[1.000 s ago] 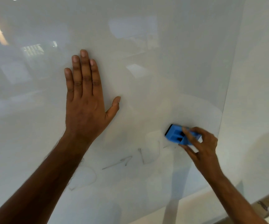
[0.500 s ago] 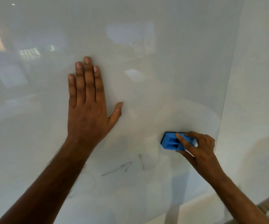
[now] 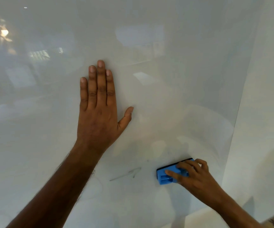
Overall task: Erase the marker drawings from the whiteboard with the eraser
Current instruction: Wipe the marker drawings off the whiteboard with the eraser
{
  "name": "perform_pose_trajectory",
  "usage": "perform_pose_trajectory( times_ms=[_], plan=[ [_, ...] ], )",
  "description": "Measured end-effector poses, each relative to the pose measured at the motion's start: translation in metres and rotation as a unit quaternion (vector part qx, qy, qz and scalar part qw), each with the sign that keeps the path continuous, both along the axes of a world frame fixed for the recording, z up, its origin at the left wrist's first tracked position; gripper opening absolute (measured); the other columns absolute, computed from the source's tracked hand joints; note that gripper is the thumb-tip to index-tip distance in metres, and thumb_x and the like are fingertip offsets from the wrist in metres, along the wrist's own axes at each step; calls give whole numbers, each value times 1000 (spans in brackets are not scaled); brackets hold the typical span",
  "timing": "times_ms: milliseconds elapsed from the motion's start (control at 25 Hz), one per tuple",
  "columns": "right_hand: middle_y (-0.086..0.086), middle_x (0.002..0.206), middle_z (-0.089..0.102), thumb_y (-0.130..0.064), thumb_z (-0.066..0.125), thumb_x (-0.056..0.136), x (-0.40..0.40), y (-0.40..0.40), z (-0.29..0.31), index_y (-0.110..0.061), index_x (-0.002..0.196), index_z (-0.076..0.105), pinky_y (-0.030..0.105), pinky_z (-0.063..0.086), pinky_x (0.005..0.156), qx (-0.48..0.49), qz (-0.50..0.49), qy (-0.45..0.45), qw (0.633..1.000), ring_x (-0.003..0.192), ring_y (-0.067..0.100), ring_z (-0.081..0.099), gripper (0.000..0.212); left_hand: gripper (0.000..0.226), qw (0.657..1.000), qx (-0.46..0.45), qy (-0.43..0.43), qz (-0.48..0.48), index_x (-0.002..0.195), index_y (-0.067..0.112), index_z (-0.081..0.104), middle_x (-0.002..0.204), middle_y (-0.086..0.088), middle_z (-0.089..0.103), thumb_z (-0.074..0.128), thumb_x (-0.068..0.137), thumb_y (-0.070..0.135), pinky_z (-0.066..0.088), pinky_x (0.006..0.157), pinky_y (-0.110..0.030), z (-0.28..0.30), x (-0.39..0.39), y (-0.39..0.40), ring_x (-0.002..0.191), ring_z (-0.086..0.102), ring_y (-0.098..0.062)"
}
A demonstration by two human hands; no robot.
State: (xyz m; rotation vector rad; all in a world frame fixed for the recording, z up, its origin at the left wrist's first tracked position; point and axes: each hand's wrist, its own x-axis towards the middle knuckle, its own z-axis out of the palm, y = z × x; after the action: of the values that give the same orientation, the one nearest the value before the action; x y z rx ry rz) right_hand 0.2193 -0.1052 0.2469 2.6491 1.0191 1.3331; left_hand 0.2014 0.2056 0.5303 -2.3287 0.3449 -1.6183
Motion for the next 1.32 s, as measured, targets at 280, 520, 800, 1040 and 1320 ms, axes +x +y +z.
perform_pose_trajectory(
  times_ms=[280, 520, 800, 1040, 1320],
  plan=[
    [4, 132, 52, -46, 58, 104, 5, 40, 118, -39, 156, 39, 52, 41, 92, 145, 44, -40, 988, 117, 27, 53, 56, 95, 1000, -7, -2, 3, 168, -8, 9, 177, -31, 8, 41, 111, 60, -1, 137, -53, -1, 1, -1, 166, 6, -46],
    [-2, 122, 61, -36, 43, 111, -8, 63, 27, -47, 153, 43, 44, 41, 96, -19, 60, -35, 997, 112, 22, 60, 43, 94, 1000, -4, -10, -4, 168, -9, 11, 177, -30, 9, 41, 112, 60, 0, 137, -53, -2, 1, 1, 166, 8, -45],
    [3, 127, 54, -46, 54, 105, 0, 37, 79, -44, 159, 32, 48, 39, 91, 96, 44, -39, 994, 114, 26, 55, 58, 93, 1000, -3, -9, -8, 168, -8, 11, 177, -30, 9, 42, 112, 59, -1, 137, -52, -3, 2, 0, 166, 6, -44],
    [0, 128, 49, -47, 54, 103, -12, 126, 110, -45, 155, 37, 45, 39, 92, 67, 83, -44, 993, 114, 22, 50, 54, 90, 999, 13, 7, -30, 169, -5, 15, 178, -26, 12, 45, 111, 58, 3, 138, -49, 0, -1, 10, 167, 8, -40],
    [-1, 122, 57, -40, 46, 109, -12, 90, 27, -47, 149, 48, 44, 41, 92, -19, 74, -52, 996, 108, 24, 57, 40, 86, 996, 87, 2, -5, 171, 0, 18, 179, -17, 13, 45, 112, 57, 8, 137, -51, -15, -18, 67, 167, 8, -33]
  ],
)
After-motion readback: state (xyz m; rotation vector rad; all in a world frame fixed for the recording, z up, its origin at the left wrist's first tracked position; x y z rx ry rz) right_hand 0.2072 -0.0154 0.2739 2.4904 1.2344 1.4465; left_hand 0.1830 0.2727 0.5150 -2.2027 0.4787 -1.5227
